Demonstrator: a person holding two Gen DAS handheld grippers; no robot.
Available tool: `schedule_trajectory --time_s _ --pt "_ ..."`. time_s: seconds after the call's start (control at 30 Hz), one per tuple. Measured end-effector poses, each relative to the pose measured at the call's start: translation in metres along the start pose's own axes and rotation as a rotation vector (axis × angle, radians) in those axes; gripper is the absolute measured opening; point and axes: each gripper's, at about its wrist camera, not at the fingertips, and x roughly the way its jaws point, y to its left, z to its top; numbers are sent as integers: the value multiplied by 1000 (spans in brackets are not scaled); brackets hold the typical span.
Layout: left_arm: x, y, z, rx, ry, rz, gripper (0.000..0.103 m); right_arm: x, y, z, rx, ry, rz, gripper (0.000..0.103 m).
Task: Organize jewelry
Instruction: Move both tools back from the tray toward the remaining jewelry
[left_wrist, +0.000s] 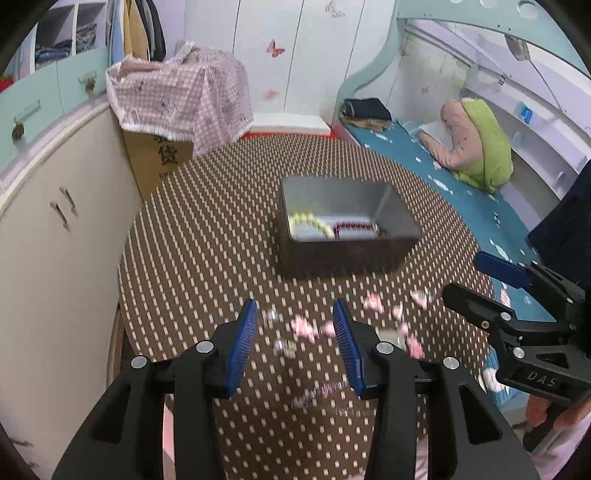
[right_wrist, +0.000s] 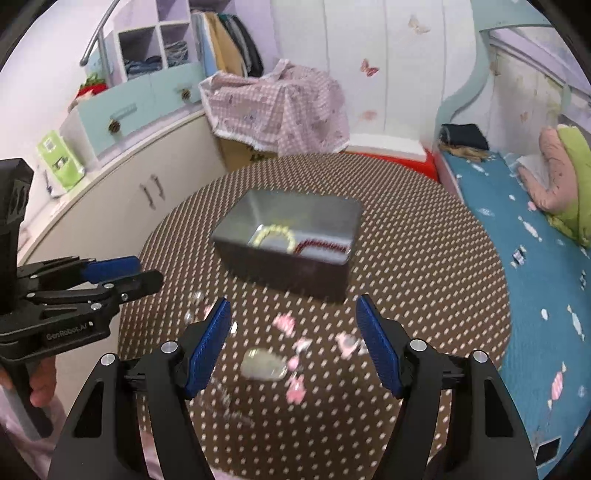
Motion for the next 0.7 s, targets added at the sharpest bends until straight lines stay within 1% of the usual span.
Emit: schedule_trajectory --time_s 0.1,0.23,0.37,0.4,0.5,0.6,0.63,0.67,0.7 --pt "4 0 -14 -8 32 -3 41 4 6 -13 -10 29 10 68" --pt "17 0 -32 -21 100 -2 41 11 6 -25 0 60 17 68" --pt "29 -5 -47 -8 139 25 41 18 10 -33 -17 96 33 68" --pt "32 -6 -50 -6 148 30 41 20 12 -36 -25 104 34 68" --pt "39 -11 -55 0 168 15 41 27 16 -39 -43 128 45 68" --pt "49 -15 -58 12 187 41 38 34 18 -41 -52 147 50 68" --pt "48 -18 -58 28 170 61 23 36 19 -41 -53 152 56 67" --pt "49 -20 -60 46 168 82 11 39 20 -41 -55 160 65 65" --pt "50 -23 -61 71 161 99 10 42 21 -42 -56 167 71 63"
